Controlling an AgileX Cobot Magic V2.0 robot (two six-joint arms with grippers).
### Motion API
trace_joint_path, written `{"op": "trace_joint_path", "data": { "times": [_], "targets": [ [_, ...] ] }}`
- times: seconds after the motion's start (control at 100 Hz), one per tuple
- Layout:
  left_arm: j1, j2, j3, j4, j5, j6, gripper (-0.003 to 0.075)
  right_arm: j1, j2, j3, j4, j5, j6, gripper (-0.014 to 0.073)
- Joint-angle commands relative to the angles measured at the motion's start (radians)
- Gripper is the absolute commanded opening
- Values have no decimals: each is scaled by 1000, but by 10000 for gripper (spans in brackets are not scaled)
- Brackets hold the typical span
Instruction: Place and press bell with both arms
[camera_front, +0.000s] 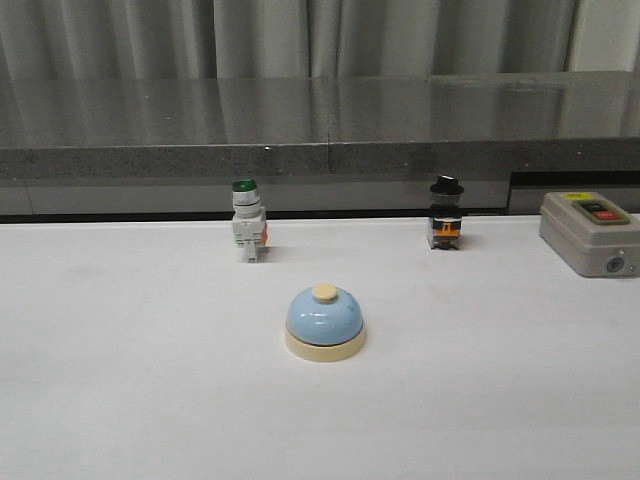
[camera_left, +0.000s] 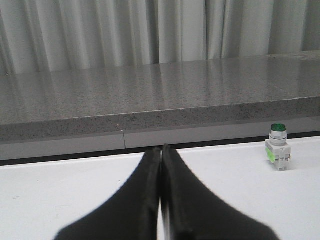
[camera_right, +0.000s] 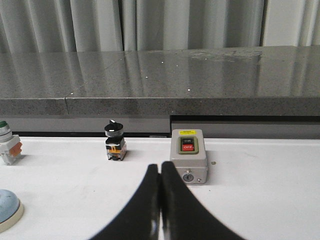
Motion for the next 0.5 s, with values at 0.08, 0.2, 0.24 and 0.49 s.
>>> {"op": "trace_joint_path", "data": {
  "times": [0.08, 0.2, 0.24, 0.49],
  "targets": [
    [1, -31, 41, -8, -67, -7, -19, -7, -18, -14, -11, -84, -10, -60],
    [1, -31, 41, -11, -67, -7, -20, -7, -18, -14, -11, -84, -10, -60],
    [1, -31, 41, -11, -67, -7, -19, -7, -18, -14, -11, -84, -10, -60],
    [1, -31, 41, -11, -67, -7, -19, -7, -18, -14, -11, -84, -10, -60]
  ]
}}
